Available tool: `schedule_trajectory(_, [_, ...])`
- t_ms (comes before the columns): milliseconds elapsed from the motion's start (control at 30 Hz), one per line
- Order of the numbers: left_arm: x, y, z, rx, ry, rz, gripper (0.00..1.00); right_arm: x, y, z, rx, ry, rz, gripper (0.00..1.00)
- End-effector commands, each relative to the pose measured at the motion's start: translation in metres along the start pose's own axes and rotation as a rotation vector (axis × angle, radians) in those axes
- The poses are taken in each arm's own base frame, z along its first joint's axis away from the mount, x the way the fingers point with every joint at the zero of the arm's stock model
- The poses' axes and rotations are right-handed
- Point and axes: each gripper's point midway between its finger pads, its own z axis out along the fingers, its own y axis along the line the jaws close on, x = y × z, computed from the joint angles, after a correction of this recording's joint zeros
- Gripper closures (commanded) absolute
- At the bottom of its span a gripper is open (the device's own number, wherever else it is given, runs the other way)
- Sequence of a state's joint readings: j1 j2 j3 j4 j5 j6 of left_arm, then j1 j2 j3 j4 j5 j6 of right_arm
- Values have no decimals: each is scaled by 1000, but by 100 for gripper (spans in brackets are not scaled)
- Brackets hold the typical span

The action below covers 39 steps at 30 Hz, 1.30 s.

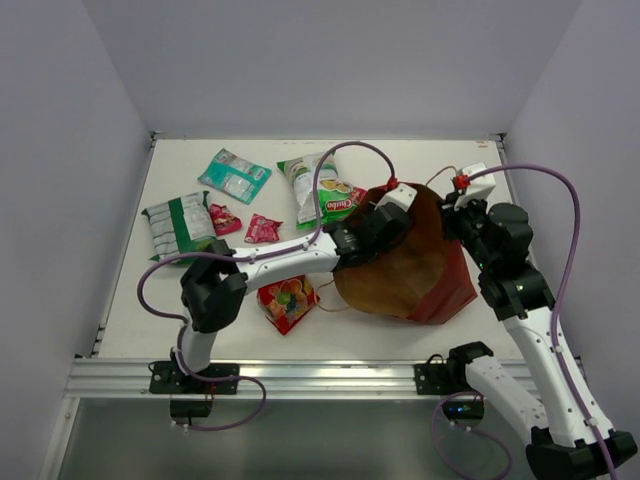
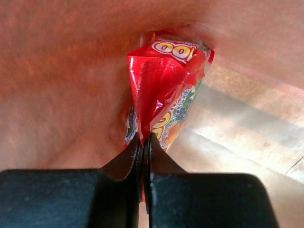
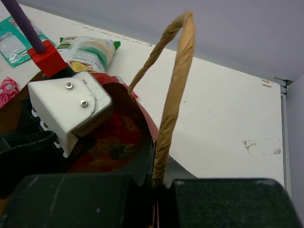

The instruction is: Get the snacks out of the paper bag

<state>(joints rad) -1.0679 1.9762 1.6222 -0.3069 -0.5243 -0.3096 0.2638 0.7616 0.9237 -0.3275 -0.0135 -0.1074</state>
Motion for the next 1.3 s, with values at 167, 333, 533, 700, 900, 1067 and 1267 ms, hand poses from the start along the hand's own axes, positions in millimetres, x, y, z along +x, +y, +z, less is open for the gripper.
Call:
schedule_trajectory(167, [-111,16,-87,111,-251,-87,100,-23,-2,3,16,-97,8,100])
schedule_trajectory(333, [-183,28,-179,247,-417,-138,100,-17,-10,6,59,-77,6,100])
schedule_trajectory(533, [-210,90,-248,125,-499,-194,100,-7,-22,14,128,-30,9,100])
schedule_trajectory(700, [-212,143,-286,-14,-545,-247,100,-1,-25,19,149,1,17,100])
schedule_trajectory(900, [-158,237,-282,-354,-372,-282,100,3,-38,18,227,28,23,100])
schedule_trajectory(1067, [-90,265,-266,-472,-168,-263,100,-2,-40,18,243,20,39,100])
schedule_trajectory(1267, [7,259,-237,-426,32,-301,100,-3,-44,15,265,17,50,100])
